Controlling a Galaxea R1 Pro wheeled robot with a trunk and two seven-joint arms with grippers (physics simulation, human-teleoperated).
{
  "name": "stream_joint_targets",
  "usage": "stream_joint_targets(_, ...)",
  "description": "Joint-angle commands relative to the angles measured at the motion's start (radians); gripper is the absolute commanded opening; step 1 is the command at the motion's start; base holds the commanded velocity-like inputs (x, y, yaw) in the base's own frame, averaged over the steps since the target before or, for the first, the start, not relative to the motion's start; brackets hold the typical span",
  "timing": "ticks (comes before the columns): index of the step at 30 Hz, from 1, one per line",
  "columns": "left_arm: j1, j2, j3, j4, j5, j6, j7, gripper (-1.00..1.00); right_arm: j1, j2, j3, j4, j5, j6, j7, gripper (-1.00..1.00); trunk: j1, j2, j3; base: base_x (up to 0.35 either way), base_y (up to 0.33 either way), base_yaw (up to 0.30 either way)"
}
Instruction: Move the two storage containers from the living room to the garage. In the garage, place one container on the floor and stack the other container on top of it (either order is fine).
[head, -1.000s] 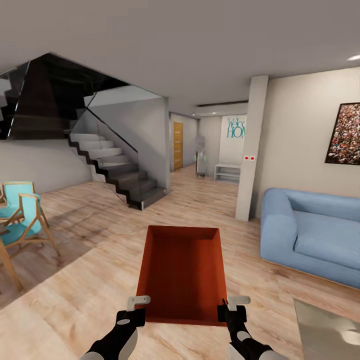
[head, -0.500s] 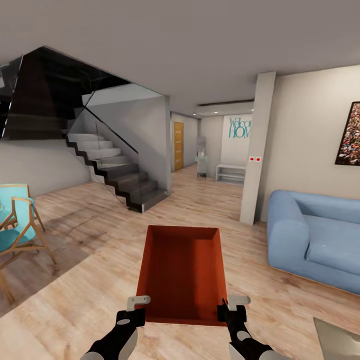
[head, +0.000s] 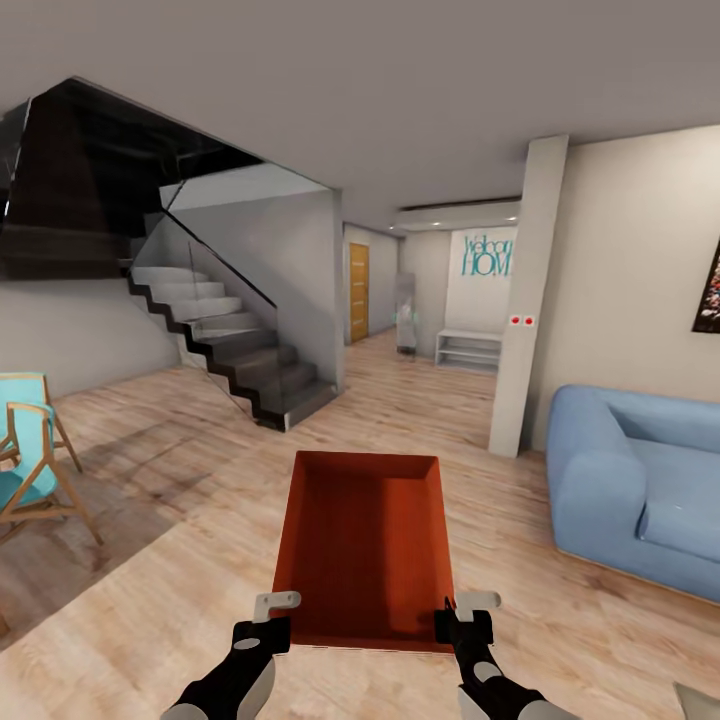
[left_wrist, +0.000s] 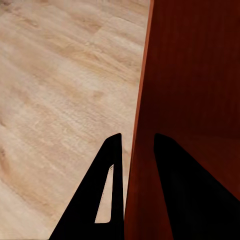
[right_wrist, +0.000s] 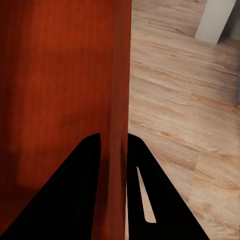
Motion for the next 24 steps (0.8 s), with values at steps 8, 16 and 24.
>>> stream_joint_targets(8,0.000,0.000,-0.016,0.003,0.025,0.004,0.004,-1.00,-0.001,0.000,0.007,-0.041,0.004,-0.008,-0.007,-1.00,0.001,-0.001,-0.002,0.321,0.084,-0.023)
stream_joint_targets(16,0.000,0.000,-0.016,0.003,0.025,0.004,0.004,-1.00,-0.001,0.000,0.007,-0.041,0.004,-0.008,-0.007,-1.00,0.001,-0.001,-0.002,0.321,0.083,-0.219)
stream_joint_targets(24,0.000,0.000,-0.016,0.003,0.025,0.004,0.004,-1.00,-0.001,0.000,0.006,-0.041,0.003,-0.008,-0.007,-1.00,0.001,-0.001,-0.002,0.321,0.083,-0.241)
